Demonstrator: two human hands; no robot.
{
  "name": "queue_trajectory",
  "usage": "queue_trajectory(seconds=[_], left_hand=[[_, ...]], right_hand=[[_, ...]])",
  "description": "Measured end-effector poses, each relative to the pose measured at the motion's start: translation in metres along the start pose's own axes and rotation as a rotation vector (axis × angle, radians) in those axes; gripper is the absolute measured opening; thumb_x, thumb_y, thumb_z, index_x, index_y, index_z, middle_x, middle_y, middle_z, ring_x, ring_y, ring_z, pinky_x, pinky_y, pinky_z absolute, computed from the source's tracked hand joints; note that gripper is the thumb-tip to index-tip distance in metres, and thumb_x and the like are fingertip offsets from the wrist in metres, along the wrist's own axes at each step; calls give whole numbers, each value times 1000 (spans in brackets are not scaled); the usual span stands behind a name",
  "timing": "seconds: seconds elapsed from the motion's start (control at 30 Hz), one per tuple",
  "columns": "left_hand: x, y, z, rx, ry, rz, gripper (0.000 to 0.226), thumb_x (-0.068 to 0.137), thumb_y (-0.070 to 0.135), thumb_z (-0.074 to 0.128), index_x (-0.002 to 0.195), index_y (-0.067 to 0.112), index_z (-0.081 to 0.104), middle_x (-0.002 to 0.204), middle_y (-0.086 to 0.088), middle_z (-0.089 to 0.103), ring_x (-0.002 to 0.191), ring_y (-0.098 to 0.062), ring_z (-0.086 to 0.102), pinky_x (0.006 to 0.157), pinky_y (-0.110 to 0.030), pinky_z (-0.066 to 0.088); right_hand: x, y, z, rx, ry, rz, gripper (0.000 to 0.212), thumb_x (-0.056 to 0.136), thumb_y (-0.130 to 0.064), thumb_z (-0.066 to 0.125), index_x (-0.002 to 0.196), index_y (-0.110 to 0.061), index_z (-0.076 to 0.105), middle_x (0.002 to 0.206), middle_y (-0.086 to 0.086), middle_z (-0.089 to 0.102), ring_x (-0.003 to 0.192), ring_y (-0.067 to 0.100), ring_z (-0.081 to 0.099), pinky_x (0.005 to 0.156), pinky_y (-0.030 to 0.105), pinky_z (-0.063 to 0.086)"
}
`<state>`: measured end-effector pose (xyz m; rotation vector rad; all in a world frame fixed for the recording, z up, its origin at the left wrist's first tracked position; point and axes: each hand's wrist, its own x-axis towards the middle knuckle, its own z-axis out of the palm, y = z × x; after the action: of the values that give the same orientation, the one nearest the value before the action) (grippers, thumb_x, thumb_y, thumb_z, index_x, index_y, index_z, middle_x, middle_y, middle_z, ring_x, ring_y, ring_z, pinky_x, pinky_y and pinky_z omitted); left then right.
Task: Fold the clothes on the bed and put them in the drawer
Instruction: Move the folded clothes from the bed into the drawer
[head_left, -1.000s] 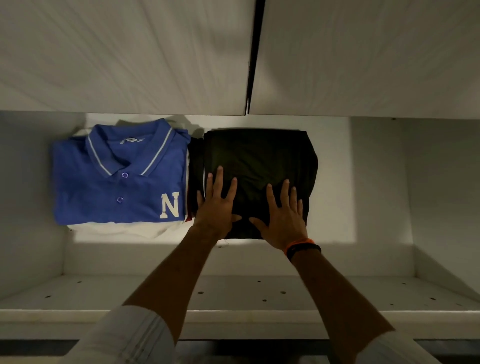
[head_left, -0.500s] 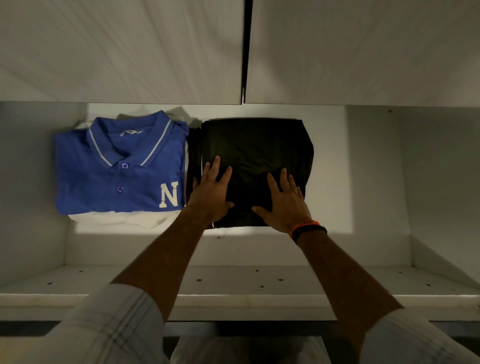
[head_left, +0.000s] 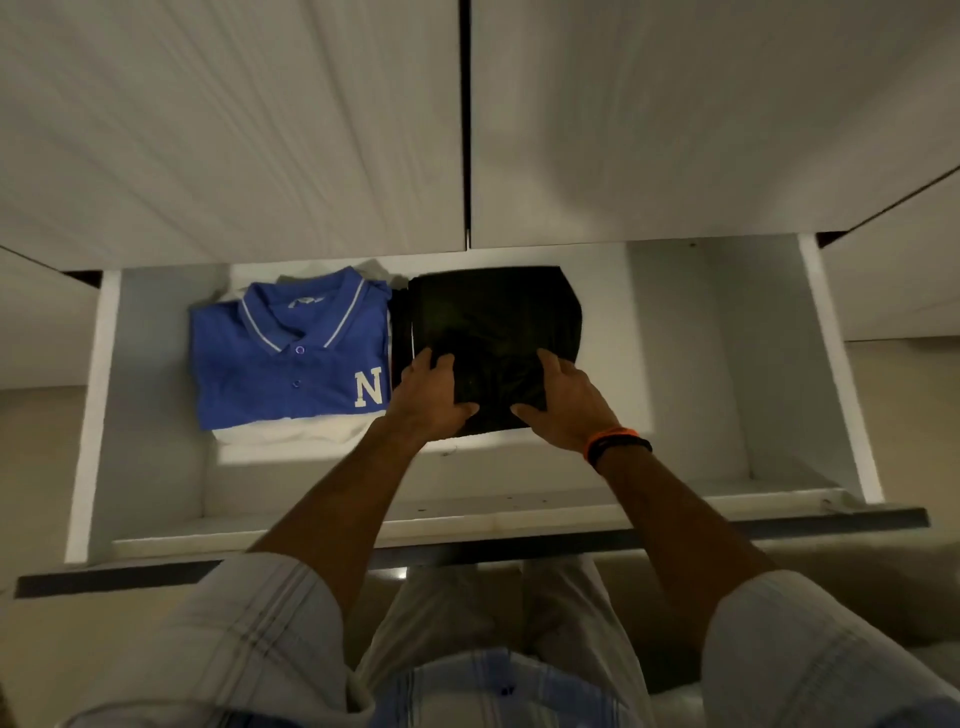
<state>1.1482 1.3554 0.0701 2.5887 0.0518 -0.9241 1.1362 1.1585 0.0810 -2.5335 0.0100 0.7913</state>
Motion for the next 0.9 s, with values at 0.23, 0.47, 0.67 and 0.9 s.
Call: queue_trajectory(seconds=[0.23,0.47,0.67,0.9], left_hand=[[-44,57,-33,-124,6,113,77,88,38,72,149,9,35,152,-15,36,139,-30,37,116,-38,32],[-74,179,-5,-74,-148,363,68,89,36,70,145,10,41,147,-12,45,134,-26,45,110,-35,39],[-136,312,74,80,-261,628,64,88,37,71,141,10,47,144,-7,51,129,-23,51,103,-30,42],[-226,430,216,269,-436,846,58,86,31,75,133,5,53,132,-12,59,116,-24,60,96,-29,46]], right_hand=[[-74,14,-42,273,196,99,83,89,-36,71,153,-10,25,148,17,43,134,31,45,110,40,40],[-174,89,-60,501,548,303,66,90,-37,70,144,-13,40,143,8,48,121,21,54,100,33,48],[-295,183,-48,701,855,541,54,87,-29,74,132,-10,51,127,8,59,107,21,61,90,36,53],[-456,272,20,931,1121,876,57,86,-28,75,134,-11,50,124,6,60,111,20,59,98,38,49]])
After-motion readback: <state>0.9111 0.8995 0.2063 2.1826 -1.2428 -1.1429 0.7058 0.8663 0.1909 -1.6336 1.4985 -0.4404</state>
